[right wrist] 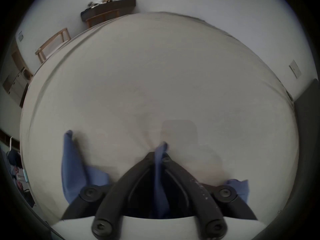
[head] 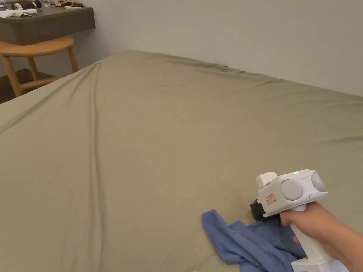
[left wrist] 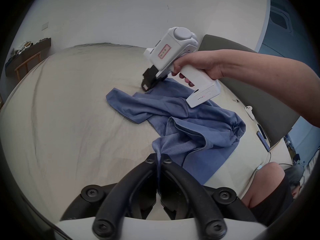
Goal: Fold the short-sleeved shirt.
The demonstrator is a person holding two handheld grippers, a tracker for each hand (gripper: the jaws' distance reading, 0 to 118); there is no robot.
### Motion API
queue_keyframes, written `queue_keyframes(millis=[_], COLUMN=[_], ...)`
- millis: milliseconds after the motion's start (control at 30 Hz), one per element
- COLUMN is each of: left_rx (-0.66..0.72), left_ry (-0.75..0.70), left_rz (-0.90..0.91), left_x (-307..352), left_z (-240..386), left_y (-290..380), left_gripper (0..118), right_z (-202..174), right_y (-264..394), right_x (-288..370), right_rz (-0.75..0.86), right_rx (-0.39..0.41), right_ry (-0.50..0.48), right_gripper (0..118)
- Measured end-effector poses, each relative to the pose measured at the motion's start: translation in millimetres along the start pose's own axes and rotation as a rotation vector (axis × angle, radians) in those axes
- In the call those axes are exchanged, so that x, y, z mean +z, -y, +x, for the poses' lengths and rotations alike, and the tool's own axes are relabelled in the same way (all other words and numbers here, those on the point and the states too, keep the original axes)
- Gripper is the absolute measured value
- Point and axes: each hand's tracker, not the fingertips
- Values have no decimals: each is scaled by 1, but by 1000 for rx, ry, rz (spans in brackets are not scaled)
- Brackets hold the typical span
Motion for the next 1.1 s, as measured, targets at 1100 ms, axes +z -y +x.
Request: queue_keyframes(millis=[1100], left_rx=[59], left_ry=[-337], left_rz=[821], left_x=[390], left_z=[17], left_y=[-150], left_gripper=[1], right_z=[26], right_y=[272], right_x=[630], right_rz=[1162], right_rx=[-455], right_ry=[77], right_gripper=[5])
